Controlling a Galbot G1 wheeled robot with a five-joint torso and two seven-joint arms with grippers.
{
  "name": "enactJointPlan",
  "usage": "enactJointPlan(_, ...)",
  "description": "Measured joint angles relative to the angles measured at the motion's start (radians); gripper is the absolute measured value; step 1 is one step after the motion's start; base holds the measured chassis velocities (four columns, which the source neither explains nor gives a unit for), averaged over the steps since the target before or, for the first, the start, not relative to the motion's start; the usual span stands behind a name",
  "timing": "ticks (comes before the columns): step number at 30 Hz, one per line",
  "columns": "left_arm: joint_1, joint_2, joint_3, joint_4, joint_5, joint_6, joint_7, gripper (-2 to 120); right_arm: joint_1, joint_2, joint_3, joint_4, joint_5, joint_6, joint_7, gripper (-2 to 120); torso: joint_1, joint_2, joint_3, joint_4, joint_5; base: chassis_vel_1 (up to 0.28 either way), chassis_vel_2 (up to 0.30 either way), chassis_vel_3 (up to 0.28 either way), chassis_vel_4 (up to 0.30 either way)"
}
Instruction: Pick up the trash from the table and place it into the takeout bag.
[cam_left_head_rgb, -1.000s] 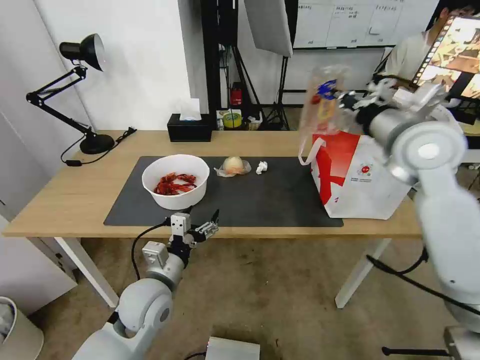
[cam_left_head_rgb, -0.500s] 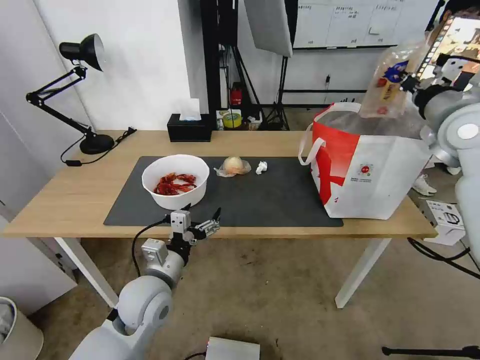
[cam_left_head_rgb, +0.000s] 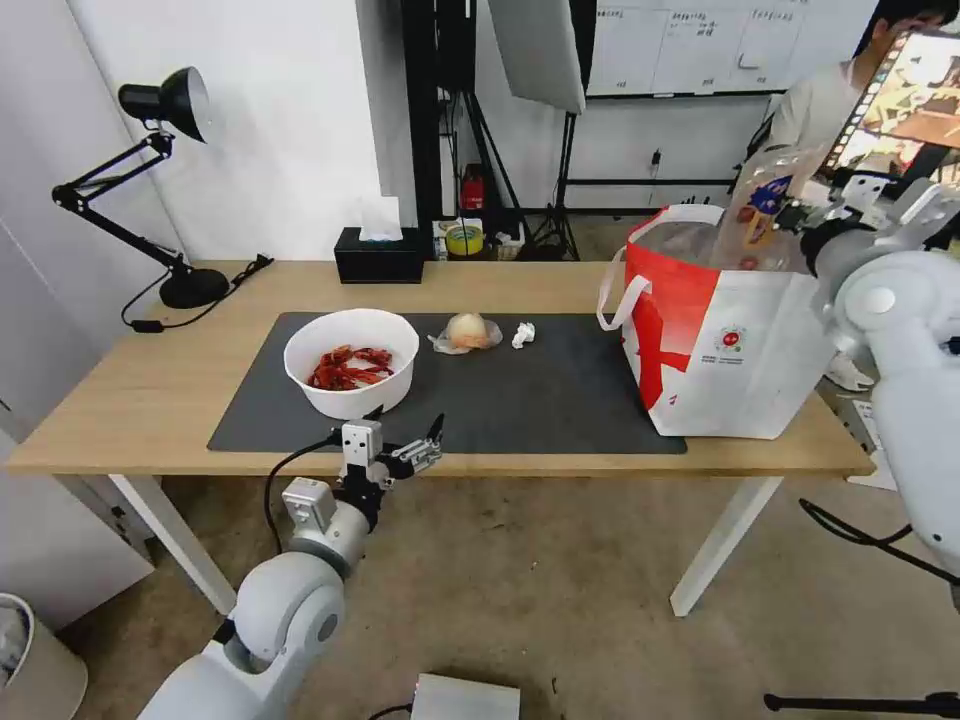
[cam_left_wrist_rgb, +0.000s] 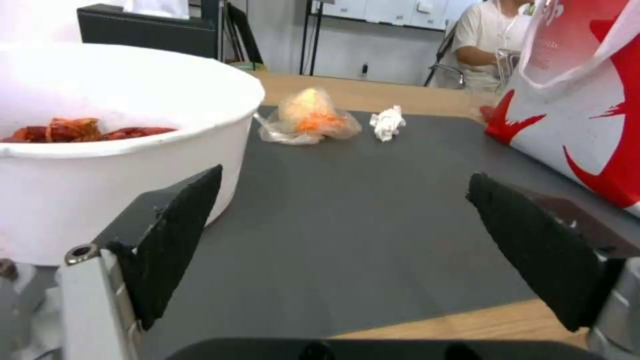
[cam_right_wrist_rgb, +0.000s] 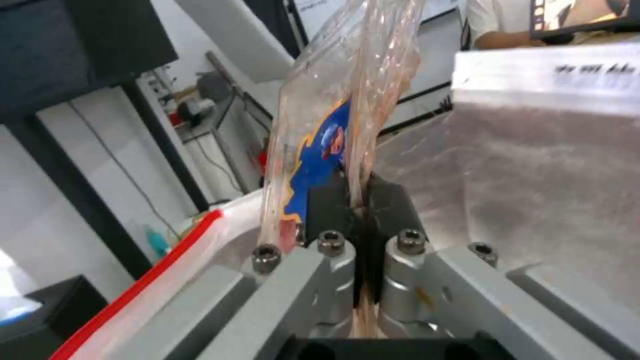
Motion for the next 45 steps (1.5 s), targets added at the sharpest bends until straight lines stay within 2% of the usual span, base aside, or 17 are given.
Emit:
enactJointPlan(20, 0.008, -0.004, 0.002, -0.012, 0.005, 0.0, -0.002, 100, -0.105, -0.012, 0.037, 0.103, 0.025, -0.008, 0.008, 2, 0.0, 0.0, 0.0, -0.0001, 0.0, 0.0, 0.0, 0.0, 0.0)
enactJointPlan(23, 0.011, -0.003, -0.001, -0.015, 0.006, 0.0, -0.002, 100, -0.113, -0.016, 0.053, 0.111, 0.042, -0.025, 0.012, 17, 0.0, 0.0, 0.0, -0.0001, 0.0001, 0.0, 0.0, 0.0, 0.0)
enactJointPlan(24, 0.011, -0.003, -0.001, -0.015, 0.006, 0.0, -0.002, 100, -0.113, -0.016, 0.053, 0.111, 0.042, -0.025, 0.012, 17, 0.0, 0.0, 0.0, -0.0001, 0.0001, 0.0, 0.0, 0.0, 0.0)
enactJointPlan(27, 0.011, -0.003, -0.002, -0.015, 0.006, 0.0, -0.002, 100, -0.119, -0.02, 0.059, 0.117, 0.051, -0.029, 0.011, 30, 0.0, 0.0, 0.0, -0.0001, 0.0001, 0.0, 0.0, 0.0, 0.0)
enactJointPlan(28, 0.011, -0.003, -0.002, -0.015, 0.006, 0.0, -0.002, 100, -0.119, -0.02, 0.059, 0.117, 0.051, -0.029, 0.011, 30, 0.0, 0.0, 0.0, -0.0001, 0.0001, 0.0, 0.0, 0.0, 0.0)
enactJointPlan(31, 0.011, -0.005, 0.0, -0.015, 0.006, 0.0, -0.002, 100, -0.121, -0.022, 0.063, 0.122, 0.055, -0.029, 0.01, 45, 0.0, 0.0, 0.0, -0.0001, 0.0001, 0.0, 0.0, 0.0, 0.0)
enactJointPlan(33, 0.01, -0.005, 0.0, -0.015, 0.006, 0.0, -0.003, 100, -0.121, -0.023, 0.063, 0.124, 0.057, -0.029, 0.009, 48, 0.0, 0.0, 0.0, -0.0001, 0.0, 0.0, 0.0, 0.0, 0.0)
enactJointPlan(35, 0.008, -0.006, 0.0, -0.015, 0.006, 0.0, -0.003, 100, -0.121, -0.028, 0.067, 0.133, 0.076, -0.028, -0.007, 61, 0.0, 0.0, 0.0, -0.0001, 0.0001, 0.0, 0.0, 0.0, 0.0)
enactJointPlan(37, 0.007, -0.006, 0.0, -0.015, 0.006, 0.0, -0.003, 100, -0.121, -0.028, 0.068, 0.135, 0.081, -0.026, -0.012, 62, 0.0, 0.0, 0.0, -0.0001, 0.0, 0.0, 0.0, 0.0, 0.0)
enactJointPlan(39, 0.004, -0.005, -0.002, -0.013, 0.006, 0.0, -0.003, 100, -0.119, -0.032, 0.062, 0.14, 0.093, 0.033, -0.09, 73, 0.0, 0.0, 0.0, -0.0002, 0.0001, 0.0, 0.0, 0.0, 0.0)
enactJointPlan(41, 0.003, -0.005, -0.003, -0.012, 0.006, -0.001, -0.003, 100, -0.118, -0.032, 0.059, 0.141, 0.093, 0.044, -0.105, 76, 0.0, 0.0, 0.0, -0.0002, 0.0, 0.0, 0.0, 0.0, 0.0)
enactJointPlan(44, 0.002, -0.005, -0.01, -0.007, 0.005, -0.007, -0.003, 100, -0.127, -0.028, 0.023, 0.16, 0.058, 0.13, -0.272, 92, 0.0, 0.0, 0.0, 0.0, -0.0002, 0.0, 0.0, 0.0, 0.0)
enactJointPlan(45, 0.002, -0.005, -0.01, -0.007, 0.005, -0.007, -0.003, 100, -0.127, -0.028, 0.023, 0.16, 0.058, 0.13, -0.272, 92, 0.0, 0.0, 0.0, 0.0, -0.0002, 0.0, 0.0, 0.0, 0.0)
